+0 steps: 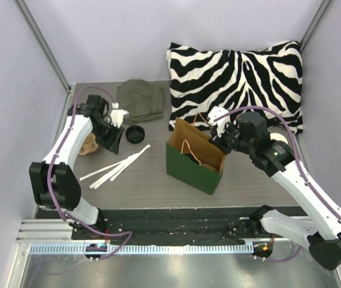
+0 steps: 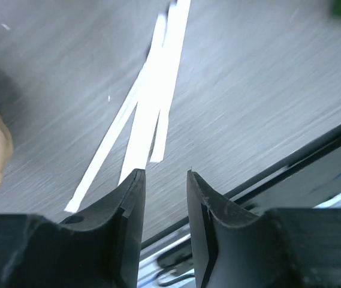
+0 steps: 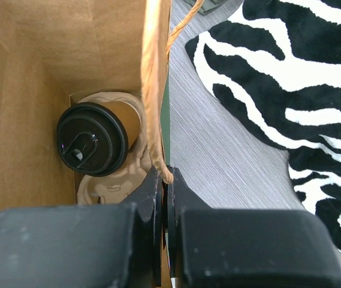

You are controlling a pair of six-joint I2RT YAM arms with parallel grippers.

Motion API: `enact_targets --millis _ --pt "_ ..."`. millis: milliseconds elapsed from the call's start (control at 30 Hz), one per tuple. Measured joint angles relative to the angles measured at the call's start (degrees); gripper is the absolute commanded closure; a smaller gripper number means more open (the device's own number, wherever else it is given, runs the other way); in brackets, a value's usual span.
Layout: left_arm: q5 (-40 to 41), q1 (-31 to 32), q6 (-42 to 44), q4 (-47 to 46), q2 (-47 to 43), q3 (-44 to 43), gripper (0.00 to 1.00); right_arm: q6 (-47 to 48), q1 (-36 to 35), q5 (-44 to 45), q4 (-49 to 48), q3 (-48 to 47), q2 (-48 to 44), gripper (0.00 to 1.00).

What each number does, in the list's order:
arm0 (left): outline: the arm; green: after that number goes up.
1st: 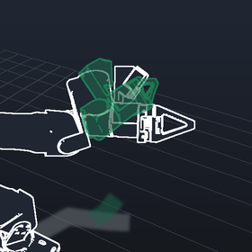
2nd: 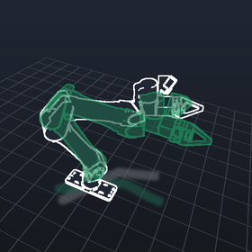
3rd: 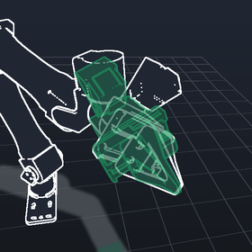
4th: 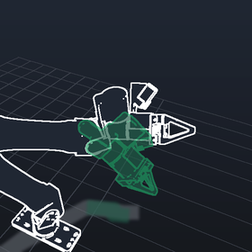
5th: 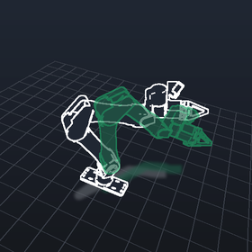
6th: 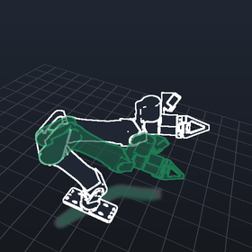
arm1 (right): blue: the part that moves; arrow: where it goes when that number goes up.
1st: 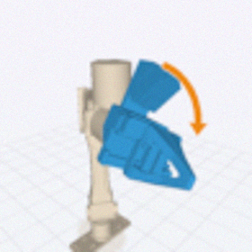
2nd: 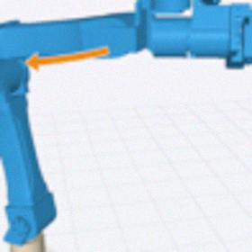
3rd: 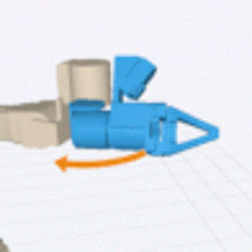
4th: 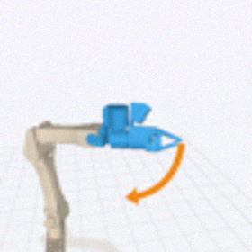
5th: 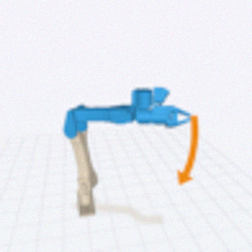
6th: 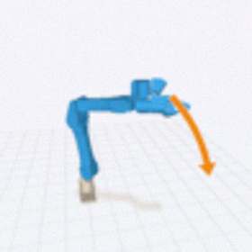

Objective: Pack the takeout coffee

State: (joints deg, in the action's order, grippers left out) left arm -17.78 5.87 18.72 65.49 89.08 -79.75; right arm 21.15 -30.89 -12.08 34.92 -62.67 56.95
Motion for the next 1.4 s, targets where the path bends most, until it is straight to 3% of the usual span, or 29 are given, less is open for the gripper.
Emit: enact_targets --millis 167,300,433,567,1000,1200,1400 --pt "3.6 0.0 11.5 0.7 -0.8 8.4 0.61 0.1 0.1 0.2 0.1 0.0 0.0 0.99" --pt "5.5 0.0 15.8 -0.1 -0.9 10.7 0.61 0.2 0.1 0.2 0.1 0.0 0.0 0.99" --pt "6.5 0.0 17.2 -2.9 -0.5 11.3 0.60 0.2 0.1 0.2 0.1 0.0 0.0 0.99" --pt "7.7 0.4 17.9 -6.1 1.2 12.2 0.53 0.2 0.1 0.3 0.4 0.0 0.0 0.99" --pt "9.3 1.7 18.1 -14.3 8.1 14.9 0.51 1.0 0.1 0.5 0.8 -0.2 0.1 0.99" --pt "9.9 2.3 18.0 -17.6 10.2 16.3 0.56 1.1 0.1 0.5 0.9 -0.6 0.5 0.99" --pt "11.4 2.3 17.8 -21.3 11.3 17.7 0.67 1.2 0.1 0.7 1.2 -1.5 1.3 0.99"
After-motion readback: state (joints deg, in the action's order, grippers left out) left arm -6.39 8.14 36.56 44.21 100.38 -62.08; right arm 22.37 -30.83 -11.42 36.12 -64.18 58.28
